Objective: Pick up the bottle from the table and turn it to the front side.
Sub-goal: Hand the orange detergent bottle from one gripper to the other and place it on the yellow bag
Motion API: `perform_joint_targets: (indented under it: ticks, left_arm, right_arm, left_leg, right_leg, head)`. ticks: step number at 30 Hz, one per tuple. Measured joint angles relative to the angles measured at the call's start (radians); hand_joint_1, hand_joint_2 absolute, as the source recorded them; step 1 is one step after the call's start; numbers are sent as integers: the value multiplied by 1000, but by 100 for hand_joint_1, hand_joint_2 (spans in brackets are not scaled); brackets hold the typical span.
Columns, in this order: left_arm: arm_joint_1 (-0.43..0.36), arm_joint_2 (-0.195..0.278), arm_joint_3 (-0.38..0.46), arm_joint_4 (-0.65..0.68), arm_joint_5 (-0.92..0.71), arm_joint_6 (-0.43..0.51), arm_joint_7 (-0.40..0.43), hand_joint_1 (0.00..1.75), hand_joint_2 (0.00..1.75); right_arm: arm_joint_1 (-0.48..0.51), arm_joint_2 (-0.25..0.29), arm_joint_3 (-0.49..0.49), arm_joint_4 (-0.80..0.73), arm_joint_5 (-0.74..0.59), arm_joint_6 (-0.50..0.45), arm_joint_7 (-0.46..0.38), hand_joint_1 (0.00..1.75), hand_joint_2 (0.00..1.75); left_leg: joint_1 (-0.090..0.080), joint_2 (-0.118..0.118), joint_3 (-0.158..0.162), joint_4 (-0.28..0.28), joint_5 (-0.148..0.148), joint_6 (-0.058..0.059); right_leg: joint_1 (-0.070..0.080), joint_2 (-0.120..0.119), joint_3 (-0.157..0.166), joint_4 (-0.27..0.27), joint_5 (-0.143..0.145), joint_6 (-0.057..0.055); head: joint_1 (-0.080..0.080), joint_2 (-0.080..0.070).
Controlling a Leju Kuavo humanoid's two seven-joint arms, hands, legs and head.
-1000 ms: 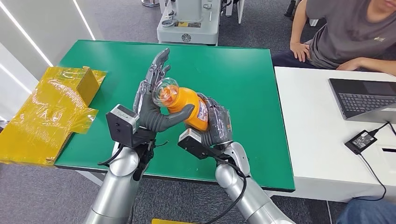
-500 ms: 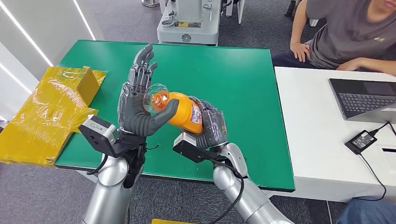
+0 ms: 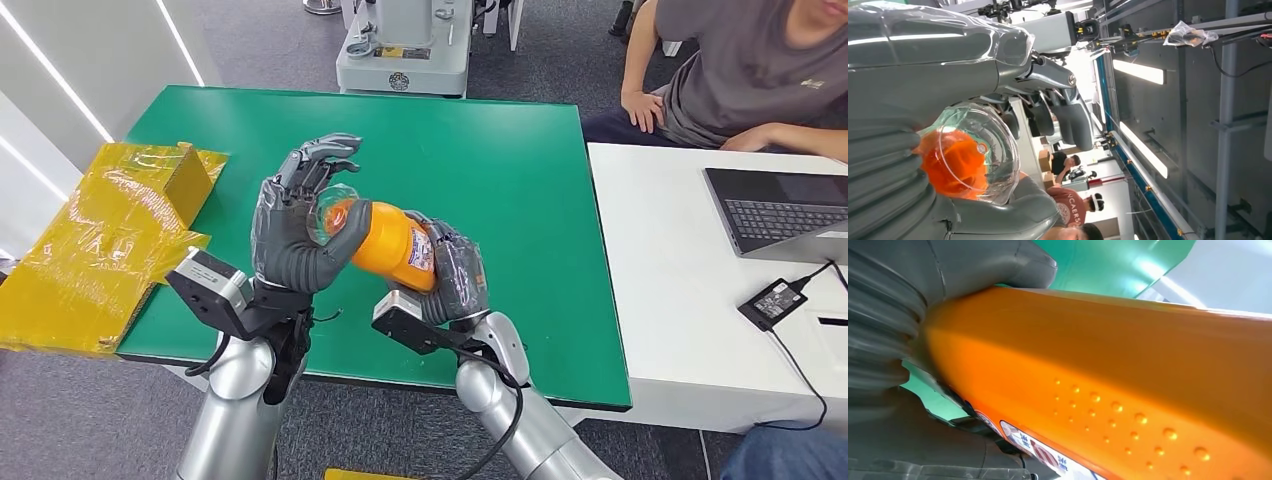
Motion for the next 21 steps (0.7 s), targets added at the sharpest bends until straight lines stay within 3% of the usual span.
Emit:
perform_joint_targets:
  ticks: [2,4,21]
  left_arm:
    - [-2,0,0,3,3,0,1,24,175]
    - [-2,0,0,8,3,1,2,0,175]
    - [-21,-2,-16,76,-25,-15,28,0,175]
  right_arm:
    - [0,0,0,0,-6,-7,-7,175,175]
    - [0,0,0,0,-12,-17,-15,175,175]
    - [-2,0,0,-24,-46,-62,-57,175,175]
  left_leg:
    - [0,0,0,0,0,0]
    - [0,0,0,0,0,0]
    - [0,0,0,0,0,0]
  right_leg:
    - [0,0,0,0,0,0]
    - [0,0,0,0,0,0]
    - [0,0,0,0,0,0]
  head:
    - [0,0]
    - [0,0]
    - [0,0]
